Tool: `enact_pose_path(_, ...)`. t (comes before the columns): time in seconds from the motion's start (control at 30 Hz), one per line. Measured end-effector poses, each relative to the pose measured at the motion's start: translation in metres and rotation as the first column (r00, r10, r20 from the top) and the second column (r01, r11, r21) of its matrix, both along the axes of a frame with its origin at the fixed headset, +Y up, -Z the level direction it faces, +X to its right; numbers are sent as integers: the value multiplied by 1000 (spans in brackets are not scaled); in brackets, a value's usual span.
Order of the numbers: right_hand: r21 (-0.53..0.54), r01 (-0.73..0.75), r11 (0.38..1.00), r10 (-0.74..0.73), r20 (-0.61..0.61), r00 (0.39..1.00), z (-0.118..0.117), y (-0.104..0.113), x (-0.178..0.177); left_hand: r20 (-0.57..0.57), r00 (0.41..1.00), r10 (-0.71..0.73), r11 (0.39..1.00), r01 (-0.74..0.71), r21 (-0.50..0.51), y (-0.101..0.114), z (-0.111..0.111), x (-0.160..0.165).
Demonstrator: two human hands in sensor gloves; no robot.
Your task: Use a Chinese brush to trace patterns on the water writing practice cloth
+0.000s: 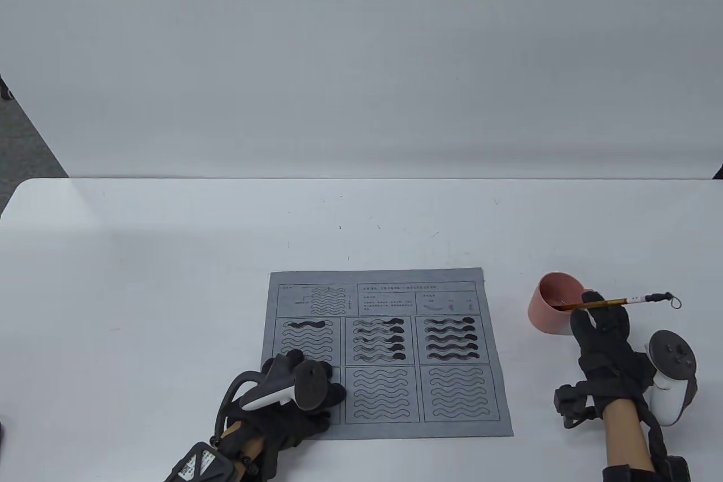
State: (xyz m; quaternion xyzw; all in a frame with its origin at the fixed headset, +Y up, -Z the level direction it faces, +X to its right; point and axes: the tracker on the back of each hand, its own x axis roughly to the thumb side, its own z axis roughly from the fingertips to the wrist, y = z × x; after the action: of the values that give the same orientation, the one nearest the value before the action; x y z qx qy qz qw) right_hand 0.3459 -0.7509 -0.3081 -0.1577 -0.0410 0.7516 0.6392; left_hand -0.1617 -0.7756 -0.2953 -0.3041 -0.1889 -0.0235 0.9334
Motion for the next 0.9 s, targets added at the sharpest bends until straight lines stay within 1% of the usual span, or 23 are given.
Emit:
enact_pose_path(0.1,-3,-14,1000,14,53,998,0,0,-6,0,1000,-10,1000,10,7,1,1,0)
enact_pose_path(0.23,8,-54,999,53,84,995,1,0,-8,-22,1000,5,1000,-6,-15,-3,-1,-4)
enact_pose_path(0.33,7,-134,991,133,97,986,1,0,-9,-30,999,10,999,-11,-30,-5,-1,-4)
enact_pose_path(0.43,-8,-215,977,215,75,974,-3,1,-11,-27,1000,6,999,-7,-31,-6,-1,-2)
enact_pose_path(0.63,69,-275,959,257,191,947,3,11,-7,-32,999,8,999,-10,-42,-6,-1,-2)
enact_pose_path(0.73,115,-249,962,216,241,946,7,18,-2,-34,999,8,999,-9,-46,-6,-1,-3)
enact_pose_path(0.9,196,-90,976,37,262,964,16,30,9,-41,999,13,998,-15,-53,-6,-1,-3)
